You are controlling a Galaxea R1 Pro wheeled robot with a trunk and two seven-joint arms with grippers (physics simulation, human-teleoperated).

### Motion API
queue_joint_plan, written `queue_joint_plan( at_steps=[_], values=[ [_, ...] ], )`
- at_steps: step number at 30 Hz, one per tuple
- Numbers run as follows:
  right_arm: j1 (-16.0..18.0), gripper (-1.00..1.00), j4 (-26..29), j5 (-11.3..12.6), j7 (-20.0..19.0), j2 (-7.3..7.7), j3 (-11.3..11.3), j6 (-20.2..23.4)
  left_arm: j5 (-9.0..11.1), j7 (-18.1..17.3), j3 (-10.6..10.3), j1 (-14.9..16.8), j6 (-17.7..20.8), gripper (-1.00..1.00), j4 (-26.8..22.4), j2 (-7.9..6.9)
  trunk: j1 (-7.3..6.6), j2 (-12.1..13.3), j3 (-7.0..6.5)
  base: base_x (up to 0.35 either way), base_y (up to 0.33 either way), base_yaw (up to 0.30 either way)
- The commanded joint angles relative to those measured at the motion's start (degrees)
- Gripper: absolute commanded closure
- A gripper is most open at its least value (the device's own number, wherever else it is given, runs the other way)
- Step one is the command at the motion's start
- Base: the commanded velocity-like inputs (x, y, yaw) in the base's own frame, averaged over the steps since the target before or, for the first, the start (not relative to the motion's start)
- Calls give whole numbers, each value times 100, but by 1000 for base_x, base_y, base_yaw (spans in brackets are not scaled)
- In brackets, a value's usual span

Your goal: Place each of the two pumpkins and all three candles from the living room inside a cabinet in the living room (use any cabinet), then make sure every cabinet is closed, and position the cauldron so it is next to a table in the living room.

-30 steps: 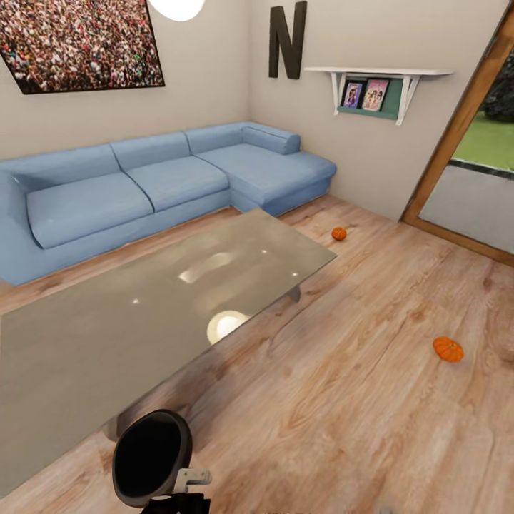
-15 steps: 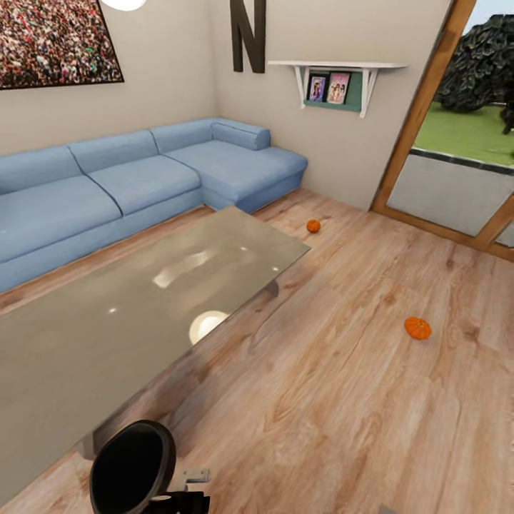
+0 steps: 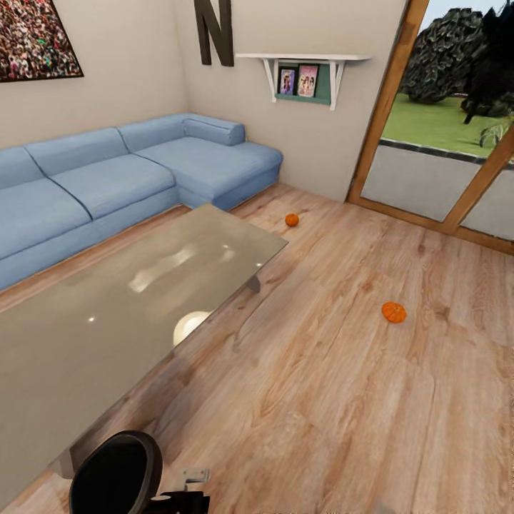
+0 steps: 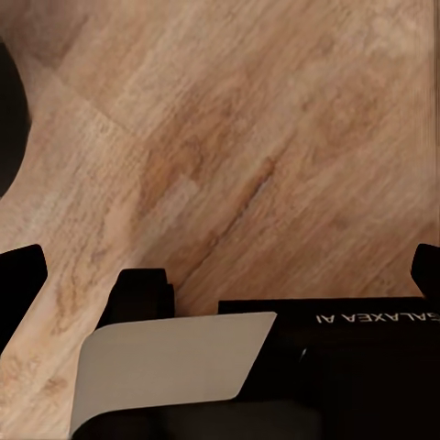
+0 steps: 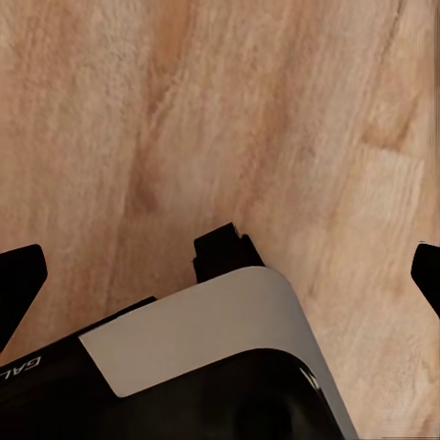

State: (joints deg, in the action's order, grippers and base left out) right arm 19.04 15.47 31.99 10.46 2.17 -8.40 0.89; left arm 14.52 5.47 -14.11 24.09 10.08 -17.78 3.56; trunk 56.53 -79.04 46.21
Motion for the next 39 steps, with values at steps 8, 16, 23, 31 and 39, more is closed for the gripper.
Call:
queue_joint_plan(
  at_steps=[8, 16, 23, 31, 39],
  values=[
    [3, -100, 17, 31, 28, -6, -44, -1, 59, 42, -50, 0, 29, -100, -15, -5, 0, -2, 47, 0, 0, -231],
    [3, -100, 18, 28, 27, -13, -51, -1, 59, 42, -63, 0, 28, -100, -15, -5, 0, -2, 41, 0, 0, -275],
    [3, -100, 18, 27, 26, -15, -45, -4, 55, 42, -72, 0, 25, -100, -15, -5, 0, -2, 20, 0, 0, -278],
    [3, -100, 18, 27, 26, -17, -41, -10, 51, 42, -74, 0, 24, -100, -16, 1, 0, -2, -11, 0, 0, -279],
    [2, -100, 18, 27, 26, -23, -45, -10, 51, 35, -83, 0, 21, -100, -15, 4, 0, -2, -42, 0, 0, -278]
  ],
)
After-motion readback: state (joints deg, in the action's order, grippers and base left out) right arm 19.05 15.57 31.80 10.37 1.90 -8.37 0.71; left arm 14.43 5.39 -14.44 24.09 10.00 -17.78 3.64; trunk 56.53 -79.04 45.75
